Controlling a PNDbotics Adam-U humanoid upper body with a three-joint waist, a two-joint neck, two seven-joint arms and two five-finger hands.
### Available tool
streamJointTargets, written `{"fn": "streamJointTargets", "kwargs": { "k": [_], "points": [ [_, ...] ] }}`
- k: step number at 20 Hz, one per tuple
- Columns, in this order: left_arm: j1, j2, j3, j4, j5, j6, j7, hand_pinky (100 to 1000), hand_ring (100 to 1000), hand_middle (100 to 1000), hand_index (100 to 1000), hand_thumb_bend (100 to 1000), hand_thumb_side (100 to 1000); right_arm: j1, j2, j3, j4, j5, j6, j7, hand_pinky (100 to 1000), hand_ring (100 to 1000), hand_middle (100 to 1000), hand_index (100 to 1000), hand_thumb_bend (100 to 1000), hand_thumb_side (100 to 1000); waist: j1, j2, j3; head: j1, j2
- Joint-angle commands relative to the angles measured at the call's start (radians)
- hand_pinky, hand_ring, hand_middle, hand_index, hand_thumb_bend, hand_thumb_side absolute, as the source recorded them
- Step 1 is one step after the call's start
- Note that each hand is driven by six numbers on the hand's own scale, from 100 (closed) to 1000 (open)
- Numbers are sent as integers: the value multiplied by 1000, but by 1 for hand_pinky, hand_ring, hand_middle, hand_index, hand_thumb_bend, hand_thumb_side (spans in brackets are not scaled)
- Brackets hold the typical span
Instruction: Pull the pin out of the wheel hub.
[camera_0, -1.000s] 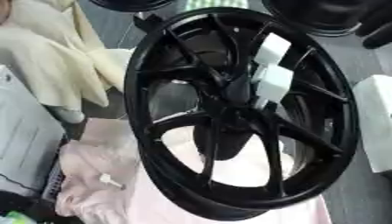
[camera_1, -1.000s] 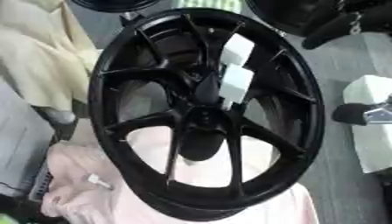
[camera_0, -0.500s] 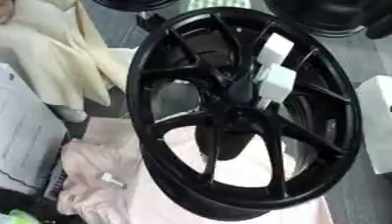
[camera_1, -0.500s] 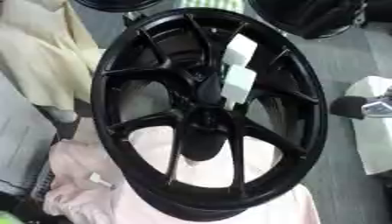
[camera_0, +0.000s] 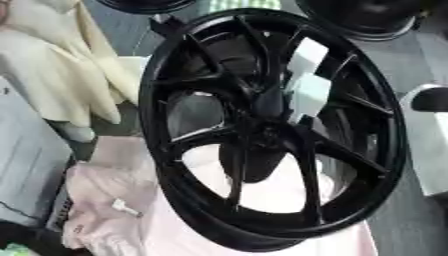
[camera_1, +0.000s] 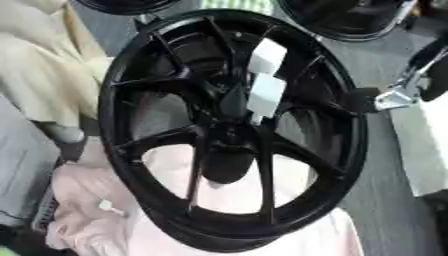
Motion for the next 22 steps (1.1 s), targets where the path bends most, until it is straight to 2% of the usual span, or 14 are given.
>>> {"fn": "streamJointTargets", "kwargs": {
  "k": [1,11,15,20,22],
  "points": [
    [-23,45,2,-11,8,-7,-3,578,603,566,668,100,851,-47,23,12,41,-41,-21,53,854,843,770,833,442,494,3,-18,5,-24,6],
    [-44,59,4,-8,19,-13,1,575,603,565,668,100,845,-187,129,30,115,-278,-21,282,848,824,751,823,431,458,-3,-11,23,-42,6],
    [-47,61,5,-9,19,-13,3,575,603,565,667,100,844,-213,150,25,131,-348,-21,366,848,826,751,822,441,468,-7,-10,23,-46,6],
    [-47,61,5,-9,19,-12,3,575,603,565,667,100,844,-223,155,14,143,-410,-21,432,848,826,751,822,441,468,-7,-10,22,-45,6],
    [-54,68,6,-12,17,-14,4,572,601,563,666,100,839,-234,162,10,138,-423,-21,451,848,825,741,813,442,495,-18,-1,31,-65,6]
  ]
}}
